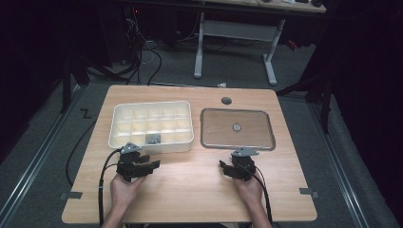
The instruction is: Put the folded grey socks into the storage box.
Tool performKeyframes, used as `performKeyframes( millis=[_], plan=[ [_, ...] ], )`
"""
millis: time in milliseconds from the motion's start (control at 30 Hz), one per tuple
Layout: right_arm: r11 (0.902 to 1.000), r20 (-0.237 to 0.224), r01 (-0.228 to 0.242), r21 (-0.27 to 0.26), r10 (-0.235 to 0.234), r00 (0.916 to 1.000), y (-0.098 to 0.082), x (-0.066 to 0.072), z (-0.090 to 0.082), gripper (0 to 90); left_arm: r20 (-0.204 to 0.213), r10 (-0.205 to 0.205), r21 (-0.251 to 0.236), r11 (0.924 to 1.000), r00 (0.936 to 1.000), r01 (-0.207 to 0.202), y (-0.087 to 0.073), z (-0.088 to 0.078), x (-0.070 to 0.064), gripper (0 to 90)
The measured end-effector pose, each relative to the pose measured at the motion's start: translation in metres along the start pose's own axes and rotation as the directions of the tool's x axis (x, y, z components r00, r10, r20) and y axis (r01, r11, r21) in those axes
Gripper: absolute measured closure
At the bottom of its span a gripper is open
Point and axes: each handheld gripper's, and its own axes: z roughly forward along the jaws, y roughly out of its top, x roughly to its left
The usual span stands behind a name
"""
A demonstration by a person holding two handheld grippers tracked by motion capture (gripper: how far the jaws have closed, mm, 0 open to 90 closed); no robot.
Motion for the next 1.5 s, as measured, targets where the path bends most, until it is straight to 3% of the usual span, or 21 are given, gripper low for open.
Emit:
performKeyframes(
  millis=[100,300,467,1033,1233,1333,1400,1500],
  plan=[
    [1.0,0.0,0.0,0.0,0.0,1.0,0.0,0.0,0.0,40.7,-0.018,0.004,0.001,1.0,0.9998,-0.004,-0.003,0.003,0.0,45.6],
    [1.0,0.0,0.0,0.0,0.0,1.0,0.0,0.0,0.0,40.6,-0.082,0.047,-0.005,0.9988,0.9955,-0.048,-0.007,0.008,-0.003,45.6],
    [1.0,0.0,0.0,0.0,0.0,1.0,0.0,0.0,0.0,40.6,-0.086,0.046,-0.013,0.9988,0.9952,-0.048,-0.009,0.01,-0.002,45.6],
    [1.0,-0.001,0.001,0.0,-0.001,1.0,0.0,0.0,0.0,40.5,-0.125,0.102,-0.008,0.9945,0.9868,-0.104,-0.013,0.023,-0.009,44.2],
    [1.0,-0.001,0.002,0.0,-0.002,1.0,0.0,0.0,0.0,40.4,-0.13,0.096,0.003,0.9953,0.9869,-0.096,-0.017,0.027,-0.008,43.6],
    [1.0,-0.001,0.003,0.0,-0.003,1.0,0.0,0.0,0.0,40.4,-0.149,0.134,0.012,0.991,0.9797,-0.134,-0.022,0.032,-0.009,42.1],
    [1.0,-0.001,0.002,0.0,-0.002,1.0,0.0,0.0,0.0,40.4,-0.17,0.179,0.004,0.9834,0.9691,-0.181,-0.026,0.033,-0.013,40.5],
    [1.0,-0.001,0.002,0.001,-0.002,1.0,0.0,0.0,0.0,40.4,-0.181,0.177,-0.009,0.9833,0.9675,-0.182,-0.029,0.034,-0.015,38.0]
  ],
)
